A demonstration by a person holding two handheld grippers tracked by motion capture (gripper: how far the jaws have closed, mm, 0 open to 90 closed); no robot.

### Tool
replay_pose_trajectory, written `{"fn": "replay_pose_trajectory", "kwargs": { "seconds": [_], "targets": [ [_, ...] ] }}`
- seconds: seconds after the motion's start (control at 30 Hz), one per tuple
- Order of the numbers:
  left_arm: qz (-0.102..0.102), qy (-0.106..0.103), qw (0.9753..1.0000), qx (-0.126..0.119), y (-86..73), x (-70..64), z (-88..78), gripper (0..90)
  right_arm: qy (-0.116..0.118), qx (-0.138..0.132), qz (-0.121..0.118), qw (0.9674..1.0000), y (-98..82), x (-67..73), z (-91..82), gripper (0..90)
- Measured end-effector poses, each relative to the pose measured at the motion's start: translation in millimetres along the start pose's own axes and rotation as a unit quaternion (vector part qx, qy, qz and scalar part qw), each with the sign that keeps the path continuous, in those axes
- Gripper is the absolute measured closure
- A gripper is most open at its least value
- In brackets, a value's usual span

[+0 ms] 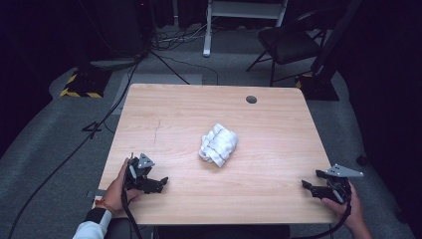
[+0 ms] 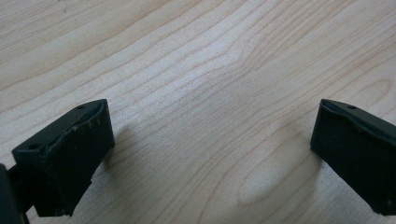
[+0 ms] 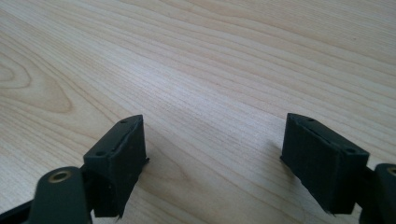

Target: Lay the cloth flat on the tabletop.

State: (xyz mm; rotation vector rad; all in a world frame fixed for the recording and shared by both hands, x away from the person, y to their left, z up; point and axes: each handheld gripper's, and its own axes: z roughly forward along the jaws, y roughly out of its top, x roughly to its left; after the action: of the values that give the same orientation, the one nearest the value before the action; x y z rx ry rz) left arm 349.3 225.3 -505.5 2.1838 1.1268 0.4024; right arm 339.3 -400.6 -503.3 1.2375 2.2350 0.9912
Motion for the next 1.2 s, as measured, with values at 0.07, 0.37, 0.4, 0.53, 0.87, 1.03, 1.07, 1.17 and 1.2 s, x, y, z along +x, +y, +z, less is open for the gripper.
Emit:
{"fn": "replay_pose_trajectory", "kwargs": {
  "seconds": [0.07,0.37,0.4,0.53,0.87,1.03,1.07,1.17,1.2],
  "targets": [
    [-0.001,0.001,1.0000,0.000,0.0,-0.1,-0.2,0.0,0.000,0.000,0.000,1.0000,0.0,-0.1,0.0,21.9],
    [0.030,-0.022,0.9993,-0.003,-1.2,-1.8,-1.6,1.2,0.001,0.000,-0.002,1.0000,0.3,0.0,0.1,22.0],
    [0.030,-0.022,0.9993,-0.003,-1.2,-1.8,-1.6,3.0,0.001,0.000,-0.002,1.0000,0.3,0.0,0.1,22.0],
    [0.052,-0.042,0.9977,0.001,2.8,-2.7,0.6,3.5,0.006,0.006,-0.006,0.9999,2.5,-0.7,0.7,22.6],
    [0.085,-0.062,0.9944,0.010,23.4,-14.2,9.4,18.2,0.014,-0.011,-0.021,0.9996,20.0,-0.3,1.4,29.3],
    [0.092,-0.082,0.9924,-0.006,37.6,-17.3,12.0,19.3,0.016,-0.025,-0.033,0.9990,35.8,1.6,-1.9,32.4],
    [0.096,-0.090,0.9914,-0.003,42.5,-18.8,14.4,20.6,0.018,-0.032,-0.037,0.9987,45.0,2.8,-2.4,34.6],
    [0.109,-0.089,0.9901,-0.002,48.9,-22.6,18.2,22.8,0.021,-0.035,-0.043,0.9982,58.3,6.4,0.3,36.0],
    [0.110,-0.092,0.9897,-0.003,51.5,-23.6,19.5,23.1,0.020,-0.037,-0.049,0.9979,62.2,8.1,1.8,36.7]
  ]
}}
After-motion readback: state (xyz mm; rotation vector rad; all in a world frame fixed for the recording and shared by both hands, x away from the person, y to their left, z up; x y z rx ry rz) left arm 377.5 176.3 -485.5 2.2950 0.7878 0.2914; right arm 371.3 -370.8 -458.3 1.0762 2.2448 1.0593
